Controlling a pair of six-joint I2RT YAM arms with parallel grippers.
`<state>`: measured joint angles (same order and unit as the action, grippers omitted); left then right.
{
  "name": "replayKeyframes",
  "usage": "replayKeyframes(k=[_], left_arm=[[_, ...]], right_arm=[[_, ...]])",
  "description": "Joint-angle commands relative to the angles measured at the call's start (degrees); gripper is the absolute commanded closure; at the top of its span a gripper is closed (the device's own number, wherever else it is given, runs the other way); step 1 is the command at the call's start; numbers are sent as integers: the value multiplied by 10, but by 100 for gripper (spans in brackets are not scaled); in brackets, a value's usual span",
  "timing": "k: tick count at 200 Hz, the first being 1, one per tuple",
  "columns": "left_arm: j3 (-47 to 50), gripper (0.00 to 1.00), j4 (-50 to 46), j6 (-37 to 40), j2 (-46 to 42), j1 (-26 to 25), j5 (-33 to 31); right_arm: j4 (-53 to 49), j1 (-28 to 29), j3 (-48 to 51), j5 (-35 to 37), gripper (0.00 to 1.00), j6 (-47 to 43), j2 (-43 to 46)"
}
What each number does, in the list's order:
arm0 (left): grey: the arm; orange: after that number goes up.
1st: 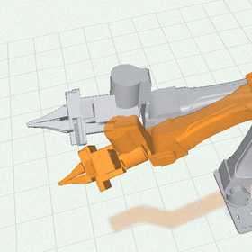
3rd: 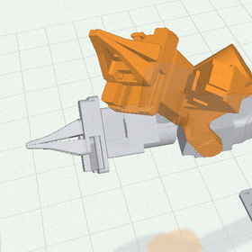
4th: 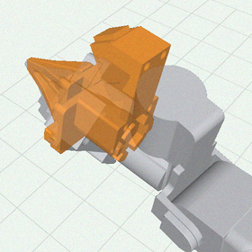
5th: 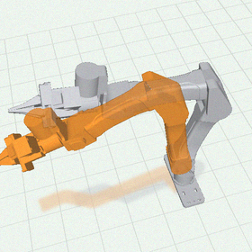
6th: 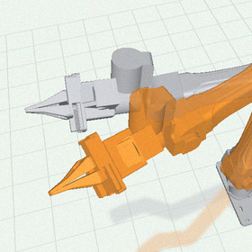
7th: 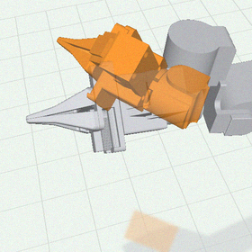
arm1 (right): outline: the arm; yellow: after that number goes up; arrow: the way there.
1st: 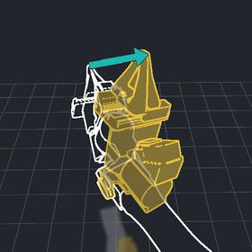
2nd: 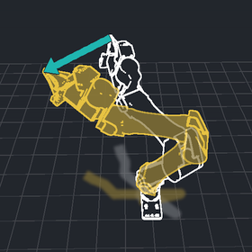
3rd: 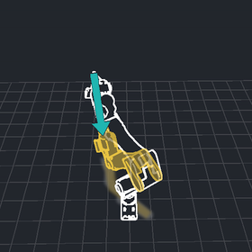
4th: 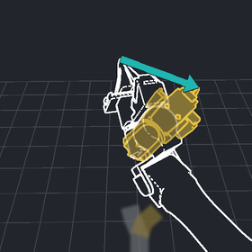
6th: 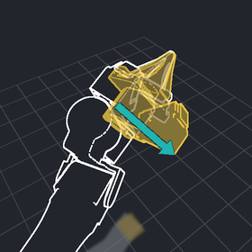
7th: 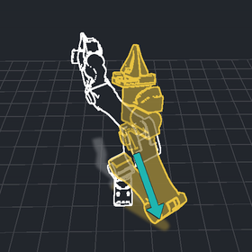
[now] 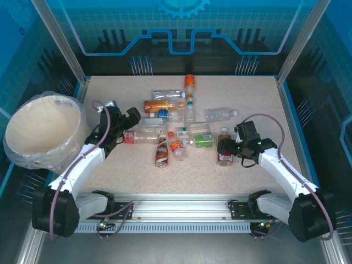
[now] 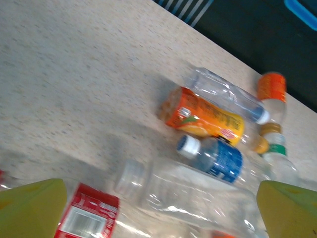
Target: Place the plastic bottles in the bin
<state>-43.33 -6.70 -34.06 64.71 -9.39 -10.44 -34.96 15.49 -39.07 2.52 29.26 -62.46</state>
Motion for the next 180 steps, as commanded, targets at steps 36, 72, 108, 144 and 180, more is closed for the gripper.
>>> replayKeyframes(k=[36,72,108,144,180], left_arm=[[19,1,6,-38,-19,-1,103],[39,1,33,-38,-23,-1,123],[42,1,37,-40,-23,-1,139],[46,1,45,-50,-21,-3,169],[49,1,56,-72,-16,-14,193]], right_arm=[[1,76,26,27,0,35,-29],[38,97,29,63,1,40,-56],[47,109,27,109,6,47,-79],[63,110,36,111,12,51,-93],[42,111,40,146,19,82,-96]])
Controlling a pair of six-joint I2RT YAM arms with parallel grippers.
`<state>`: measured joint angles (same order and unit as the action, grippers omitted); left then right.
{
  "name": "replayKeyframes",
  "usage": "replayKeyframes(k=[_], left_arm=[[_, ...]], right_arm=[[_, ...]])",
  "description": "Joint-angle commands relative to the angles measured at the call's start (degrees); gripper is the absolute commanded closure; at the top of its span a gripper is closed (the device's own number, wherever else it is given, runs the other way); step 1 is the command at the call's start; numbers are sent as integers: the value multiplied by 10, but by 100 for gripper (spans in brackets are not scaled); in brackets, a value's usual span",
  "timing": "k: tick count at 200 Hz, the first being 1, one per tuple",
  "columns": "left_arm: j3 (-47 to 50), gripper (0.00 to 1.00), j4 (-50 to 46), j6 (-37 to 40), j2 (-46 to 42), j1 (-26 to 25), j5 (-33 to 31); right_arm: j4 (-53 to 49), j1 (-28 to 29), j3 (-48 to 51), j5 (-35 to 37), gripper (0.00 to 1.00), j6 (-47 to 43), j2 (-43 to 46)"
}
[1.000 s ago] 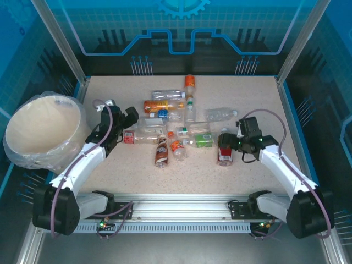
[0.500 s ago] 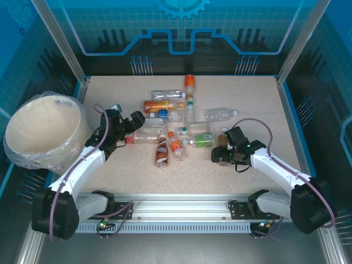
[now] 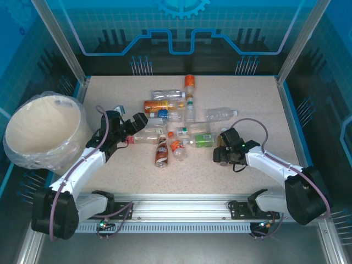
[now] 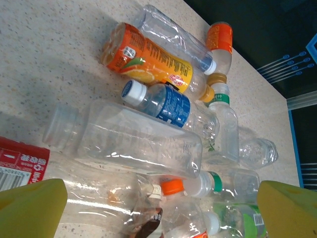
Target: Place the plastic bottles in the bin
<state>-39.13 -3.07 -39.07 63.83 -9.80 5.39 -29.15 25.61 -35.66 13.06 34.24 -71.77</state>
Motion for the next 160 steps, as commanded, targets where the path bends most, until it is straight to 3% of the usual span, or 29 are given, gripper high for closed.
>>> replayKeyframes(k=[1,62,104,138,160], left_arm=[[7,1,19,-22,-6,-11,35],[-16,1,39,-35,24,-53,53],[-56,1,37,-16,47,-95,76],[-59,1,123,-24,59,-119,146],[-50,1,178,-34,57,-138,153]], right_arm=[[-16,9,6,42,20,32,-2],[-17,10,17,58,43,21,56],[-91,48,-67,122,50,0,106],[-3,80,-104,38,52,-68,125],[59,99,-114,-35,52,-96,118]])
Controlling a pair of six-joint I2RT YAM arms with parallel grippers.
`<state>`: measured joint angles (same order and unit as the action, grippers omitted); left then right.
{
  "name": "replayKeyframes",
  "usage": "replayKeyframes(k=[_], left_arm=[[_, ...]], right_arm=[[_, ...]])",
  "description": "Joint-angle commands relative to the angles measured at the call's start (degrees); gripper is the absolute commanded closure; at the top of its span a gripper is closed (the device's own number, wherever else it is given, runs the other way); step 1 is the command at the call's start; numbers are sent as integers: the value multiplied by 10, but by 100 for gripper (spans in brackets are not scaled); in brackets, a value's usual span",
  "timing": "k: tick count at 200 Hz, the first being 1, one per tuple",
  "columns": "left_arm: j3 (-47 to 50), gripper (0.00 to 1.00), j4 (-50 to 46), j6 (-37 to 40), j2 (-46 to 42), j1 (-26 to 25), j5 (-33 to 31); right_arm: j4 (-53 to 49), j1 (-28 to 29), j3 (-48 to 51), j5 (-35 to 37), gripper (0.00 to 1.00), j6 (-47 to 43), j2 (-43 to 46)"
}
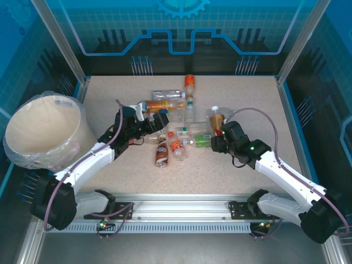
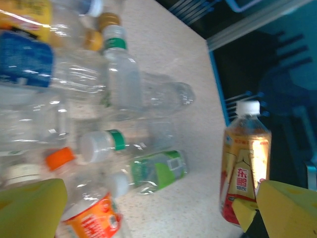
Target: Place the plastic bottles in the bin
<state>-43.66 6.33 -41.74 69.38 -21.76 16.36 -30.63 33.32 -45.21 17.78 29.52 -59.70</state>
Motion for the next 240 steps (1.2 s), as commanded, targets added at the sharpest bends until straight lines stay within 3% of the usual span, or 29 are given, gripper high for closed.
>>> replayKeyframes(k=[1,63,118,149,166,205,240], left_arm=[[-5,1,86,-7,2,-20,44],[-19,1,92,-29,19,-79,-4],[0,1,175,-42,28,-104,-6],[-30,2,98,-44,37,-113,-56],[-33,5,78,-46,35,-117,-82],[-49,33,64,-33,35,-117,-75],[-53,44,58,8,11,-117,-114]], right_arm=[[77,23,-19,-85,52,-50,-3],[206,100,-26,-164,53,-65,-33],[205,140,-86,-163,53,-76,-87],[212,149,-102,-155,52,-81,-106],[219,150,-106,-156,51,-85,-112],[241,150,-106,-194,47,-113,-123],[255,146,-111,-237,26,-131,-125]])
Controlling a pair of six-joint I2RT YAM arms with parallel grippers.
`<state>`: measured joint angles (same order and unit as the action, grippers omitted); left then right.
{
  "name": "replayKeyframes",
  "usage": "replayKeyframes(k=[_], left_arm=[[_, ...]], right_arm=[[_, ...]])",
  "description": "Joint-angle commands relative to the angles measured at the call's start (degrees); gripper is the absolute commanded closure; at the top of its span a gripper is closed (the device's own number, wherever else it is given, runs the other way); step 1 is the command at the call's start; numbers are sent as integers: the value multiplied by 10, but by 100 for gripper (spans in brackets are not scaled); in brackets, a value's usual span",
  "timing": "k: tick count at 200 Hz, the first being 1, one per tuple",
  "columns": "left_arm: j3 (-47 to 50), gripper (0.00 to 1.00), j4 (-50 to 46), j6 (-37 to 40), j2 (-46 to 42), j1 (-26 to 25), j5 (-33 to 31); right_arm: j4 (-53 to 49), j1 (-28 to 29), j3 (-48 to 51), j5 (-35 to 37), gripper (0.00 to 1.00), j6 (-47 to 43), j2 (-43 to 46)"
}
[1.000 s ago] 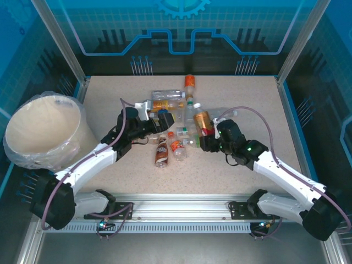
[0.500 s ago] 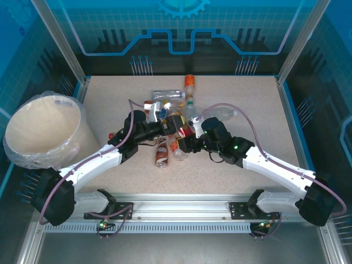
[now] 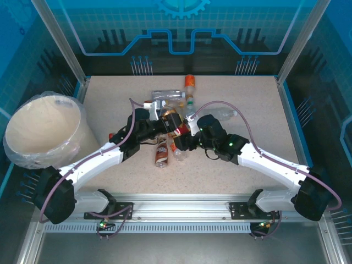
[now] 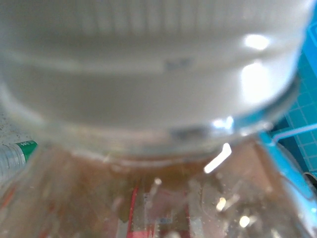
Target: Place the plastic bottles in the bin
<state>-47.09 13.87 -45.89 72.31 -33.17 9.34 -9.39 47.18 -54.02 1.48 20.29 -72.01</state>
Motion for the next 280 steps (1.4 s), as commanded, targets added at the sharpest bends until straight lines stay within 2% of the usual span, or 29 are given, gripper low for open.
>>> replayKeyframes(k=[1,11,30,58,71,85,111,143,158,185,206,224,250,280], left_arm=[[-20,44,-19,52,-20,-3,-47],[-30,44,-52,86,-37,-3,-87],[-74,44,-153,162,-71,-1,-193],[-189,44,-342,243,-97,22,-331],[-233,45,-399,277,-109,37,-379],[-275,45,-438,314,-123,59,-424],[-358,45,-501,363,-133,133,-482],[-404,45,-505,413,-136,241,-539],[-417,45,-517,395,-127,316,-500],[-442,46,-566,292,-107,509,-282],[-432,46,-566,235,-88,653,-148],[-418,46,-560,192,-64,749,-45],[-384,47,-540,154,-41,819,26],[-351,47,-525,133,-17,832,51]], right_arm=[[42,8,-24,-77,25,-39,-2],[34,7,-31,-88,15,-49,-3],[18,7,-42,-67,0,-55,4],[22,5,-24,6,0,-64,38],[22,0,-11,55,0,-55,52],[23,-11,4,90,0,-36,67],[38,-36,33,123,0,5,96],[53,-50,78,150,0,28,135],[47,-53,84,151,0,27,145],[21,-56,76,154,0,26,150],[4,-58,69,151,0,28,153],[-2,-58,64,150,0,29,154],[-1,-60,61,149,0,36,152],[2,-60,54,140,0,44,146]])
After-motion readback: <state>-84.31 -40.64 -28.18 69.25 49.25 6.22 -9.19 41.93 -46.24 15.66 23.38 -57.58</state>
